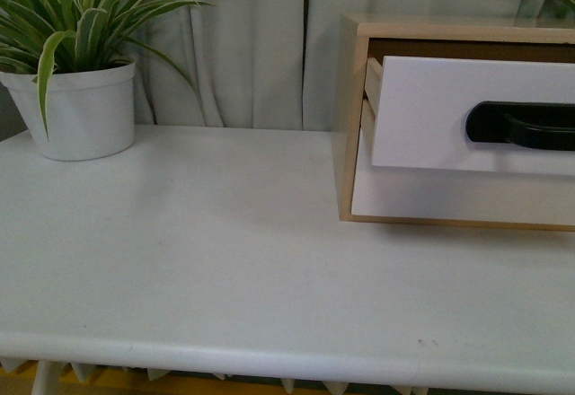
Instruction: Close drawer sideways
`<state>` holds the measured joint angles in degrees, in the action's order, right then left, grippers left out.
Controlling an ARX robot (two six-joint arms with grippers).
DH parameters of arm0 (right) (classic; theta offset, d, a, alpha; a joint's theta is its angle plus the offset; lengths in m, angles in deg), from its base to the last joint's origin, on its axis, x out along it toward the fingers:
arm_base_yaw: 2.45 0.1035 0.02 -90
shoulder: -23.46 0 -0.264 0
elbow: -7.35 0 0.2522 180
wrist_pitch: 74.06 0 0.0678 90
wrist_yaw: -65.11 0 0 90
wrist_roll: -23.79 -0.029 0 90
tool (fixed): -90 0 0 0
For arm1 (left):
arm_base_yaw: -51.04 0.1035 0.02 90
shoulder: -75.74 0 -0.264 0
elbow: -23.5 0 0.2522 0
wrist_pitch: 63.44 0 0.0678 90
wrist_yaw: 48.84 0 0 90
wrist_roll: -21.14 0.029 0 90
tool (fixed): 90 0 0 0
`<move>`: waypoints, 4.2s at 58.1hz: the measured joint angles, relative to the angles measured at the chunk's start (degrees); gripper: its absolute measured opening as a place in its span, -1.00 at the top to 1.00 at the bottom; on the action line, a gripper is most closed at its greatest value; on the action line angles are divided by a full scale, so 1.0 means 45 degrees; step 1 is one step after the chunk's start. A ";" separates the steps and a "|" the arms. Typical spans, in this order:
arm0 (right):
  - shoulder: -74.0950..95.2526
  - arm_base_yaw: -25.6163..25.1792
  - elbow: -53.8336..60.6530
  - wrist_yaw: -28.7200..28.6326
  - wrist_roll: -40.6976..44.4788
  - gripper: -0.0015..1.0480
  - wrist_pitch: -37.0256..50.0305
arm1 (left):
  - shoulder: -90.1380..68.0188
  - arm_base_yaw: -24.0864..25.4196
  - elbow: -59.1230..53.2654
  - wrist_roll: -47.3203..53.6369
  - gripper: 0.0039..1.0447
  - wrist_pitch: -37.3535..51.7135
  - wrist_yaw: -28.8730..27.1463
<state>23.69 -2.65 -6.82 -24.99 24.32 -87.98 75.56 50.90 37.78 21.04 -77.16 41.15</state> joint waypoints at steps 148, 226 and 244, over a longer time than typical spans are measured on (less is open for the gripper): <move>1.2366 -0.4585 -0.8612 -0.4250 1.4251 -0.82 -0.0452 | -2.0395 -0.7339 0.8461 1.9424 -0.88 1.3488 0.2715; 1.6228 -0.4988 -1.1162 -0.4090 1.4353 -0.82 0.0602 | -2.3372 -0.8140 1.3182 1.9671 -0.88 1.1487 0.2701; 1.8744 -0.4517 -1.2857 -0.3580 1.4008 -0.82 0.1831 | -2.5189 -0.7839 1.5999 1.9861 -0.88 1.0520 0.2608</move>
<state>108.04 -22.98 -64.67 -41.10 87.36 -79.74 -37.79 15.62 109.77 110.42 -29.82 52.89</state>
